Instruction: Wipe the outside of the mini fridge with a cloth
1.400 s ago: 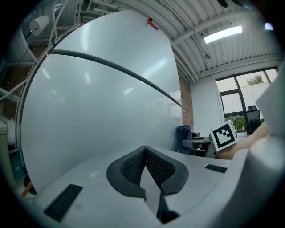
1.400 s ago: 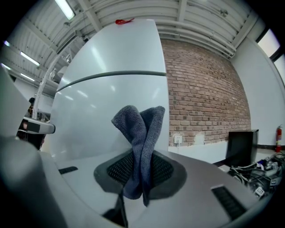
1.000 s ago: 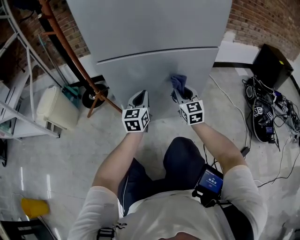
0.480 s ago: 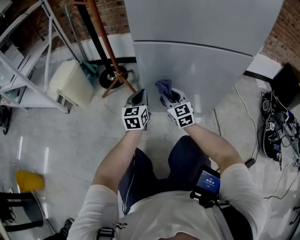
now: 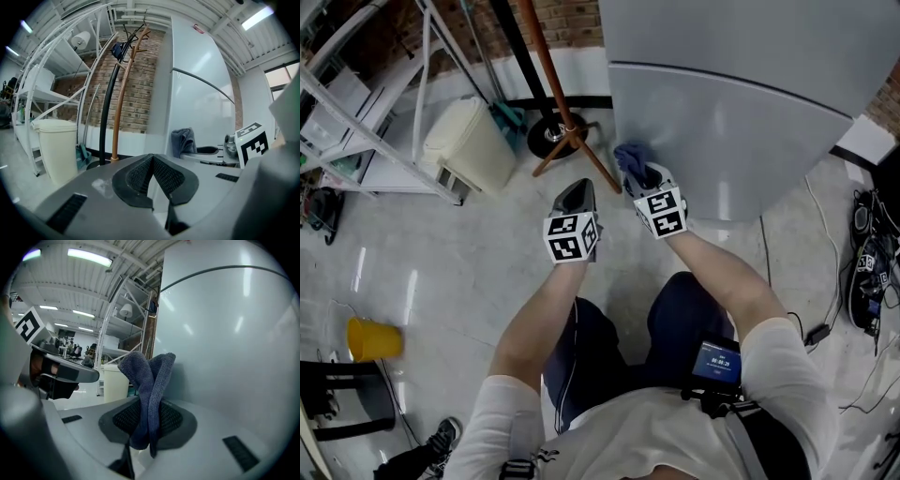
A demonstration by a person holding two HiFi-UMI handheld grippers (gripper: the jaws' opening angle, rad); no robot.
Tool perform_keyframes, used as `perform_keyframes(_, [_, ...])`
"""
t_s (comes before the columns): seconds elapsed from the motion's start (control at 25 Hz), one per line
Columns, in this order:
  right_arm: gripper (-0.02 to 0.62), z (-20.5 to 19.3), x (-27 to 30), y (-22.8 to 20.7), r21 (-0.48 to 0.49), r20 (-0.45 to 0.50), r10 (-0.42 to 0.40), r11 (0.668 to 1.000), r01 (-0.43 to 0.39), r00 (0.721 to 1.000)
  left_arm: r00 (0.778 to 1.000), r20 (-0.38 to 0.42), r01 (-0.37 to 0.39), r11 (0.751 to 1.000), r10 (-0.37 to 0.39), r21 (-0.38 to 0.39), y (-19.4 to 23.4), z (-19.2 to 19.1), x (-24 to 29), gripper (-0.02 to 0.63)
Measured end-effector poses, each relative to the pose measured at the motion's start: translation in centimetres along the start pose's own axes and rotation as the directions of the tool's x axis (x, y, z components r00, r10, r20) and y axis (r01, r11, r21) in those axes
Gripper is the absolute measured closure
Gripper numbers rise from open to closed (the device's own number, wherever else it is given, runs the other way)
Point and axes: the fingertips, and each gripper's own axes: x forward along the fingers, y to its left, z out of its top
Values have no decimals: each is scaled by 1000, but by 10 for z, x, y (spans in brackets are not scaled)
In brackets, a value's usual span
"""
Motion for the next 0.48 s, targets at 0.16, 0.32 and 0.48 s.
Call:
perform_keyframes(0.16, [511, -7, 8, -10, 30, -18, -31, 999, 31, 999, 1000, -6, -3, 1000, 3, 5, 4, -3, 0, 603])
perform_keyframes(0.32, [511, -8, 2, -16, 22, -12, -33, 999, 33, 999, 1000, -10, 15, 1000, -15, 13, -6, -6, 3, 603])
perform_keyframes(0.48, [511, -10, -12, -29, 8, -4, -50, 999, 51, 999, 999, -12, 48, 999, -47, 23, -26, -6, 13, 603])
